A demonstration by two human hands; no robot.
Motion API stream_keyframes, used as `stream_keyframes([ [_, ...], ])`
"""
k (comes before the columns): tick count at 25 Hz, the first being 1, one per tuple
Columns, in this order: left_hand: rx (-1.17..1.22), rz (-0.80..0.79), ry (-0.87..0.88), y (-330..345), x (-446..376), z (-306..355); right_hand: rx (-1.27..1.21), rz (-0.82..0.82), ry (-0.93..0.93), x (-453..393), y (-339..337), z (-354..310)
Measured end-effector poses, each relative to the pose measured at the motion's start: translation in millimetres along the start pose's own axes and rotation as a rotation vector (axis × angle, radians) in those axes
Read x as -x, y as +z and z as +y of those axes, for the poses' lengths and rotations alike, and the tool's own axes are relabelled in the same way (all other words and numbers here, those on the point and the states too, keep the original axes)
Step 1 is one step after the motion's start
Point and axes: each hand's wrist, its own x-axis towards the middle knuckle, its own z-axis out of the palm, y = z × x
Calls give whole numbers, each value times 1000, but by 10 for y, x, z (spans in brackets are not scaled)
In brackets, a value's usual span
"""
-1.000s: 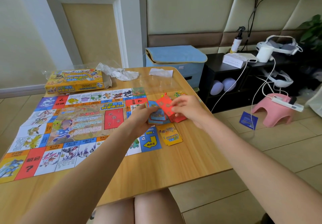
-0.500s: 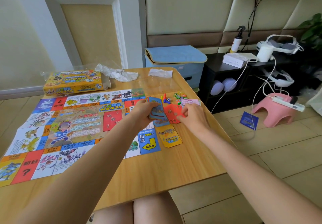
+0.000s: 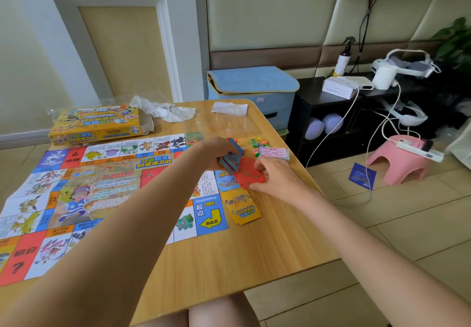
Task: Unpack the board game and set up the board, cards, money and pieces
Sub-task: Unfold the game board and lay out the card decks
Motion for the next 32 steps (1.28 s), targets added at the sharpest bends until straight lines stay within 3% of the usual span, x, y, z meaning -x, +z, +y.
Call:
stream_keyframes([
  [4,-61,30,11,13,-50,30,52,-109,-21,-23,-47,-10],
  [9,-225,10,25,-138,-45,117,46,-21,-36,-21,-30,24],
  [15,-164,-51,-68,-220,-29,-11,-2,85,52,-15,21,-105],
  [18,-147,-48,-88,-187,-18,-42,160,71,151,-71,108,-271],
  [21,-170,40,-55,-197,-6,-92,323,79,167,-117,184,-377],
  [28,-184,24,-11,-220,-6,-170,301,117,147,-14,181,-347],
  [32,11,12,166,-205,91,-211,269,179,98,3,88,-376],
])
